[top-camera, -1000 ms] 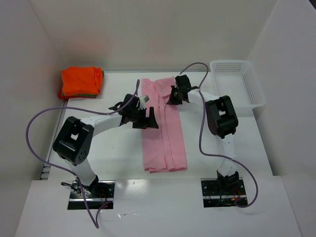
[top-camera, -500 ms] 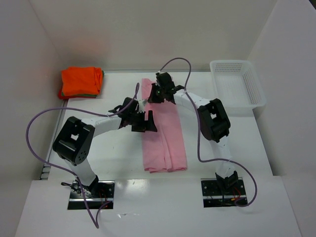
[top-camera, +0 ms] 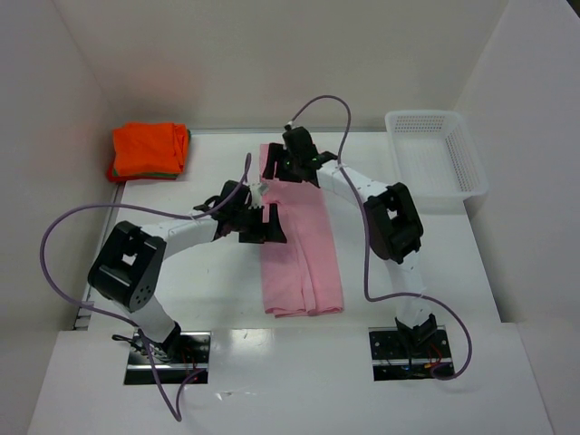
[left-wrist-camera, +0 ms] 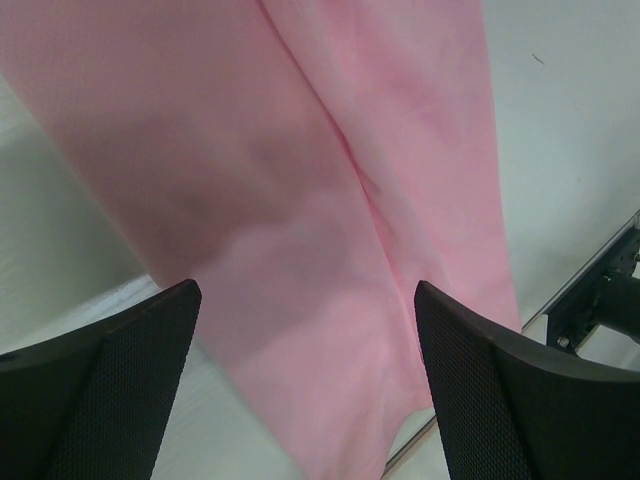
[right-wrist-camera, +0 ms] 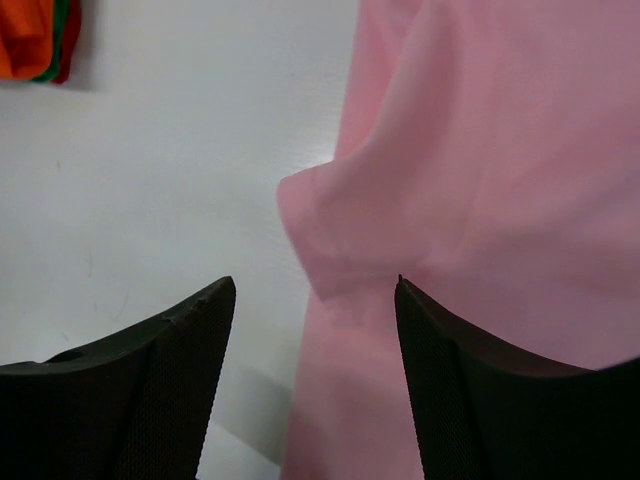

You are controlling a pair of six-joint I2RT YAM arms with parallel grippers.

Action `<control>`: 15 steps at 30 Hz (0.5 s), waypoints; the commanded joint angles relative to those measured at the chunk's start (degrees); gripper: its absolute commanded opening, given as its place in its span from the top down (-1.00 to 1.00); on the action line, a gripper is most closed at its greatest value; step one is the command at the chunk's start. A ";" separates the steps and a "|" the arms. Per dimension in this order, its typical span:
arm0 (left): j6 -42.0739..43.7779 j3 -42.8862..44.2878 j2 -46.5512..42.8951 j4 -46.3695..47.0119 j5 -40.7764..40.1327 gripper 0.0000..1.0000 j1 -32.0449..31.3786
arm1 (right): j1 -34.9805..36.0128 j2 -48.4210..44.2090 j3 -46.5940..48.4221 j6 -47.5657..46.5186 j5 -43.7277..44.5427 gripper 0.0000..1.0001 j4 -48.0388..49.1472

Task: Fold and stack the t-shirts
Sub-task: Rotate the tshirt 90 degrees

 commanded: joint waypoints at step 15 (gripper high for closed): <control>-0.22 1.94 -6.54 -1.20 9.75 -0.84 0.38 | -12.91 10.05 18.57 -9.09 3.82 0.48 -5.05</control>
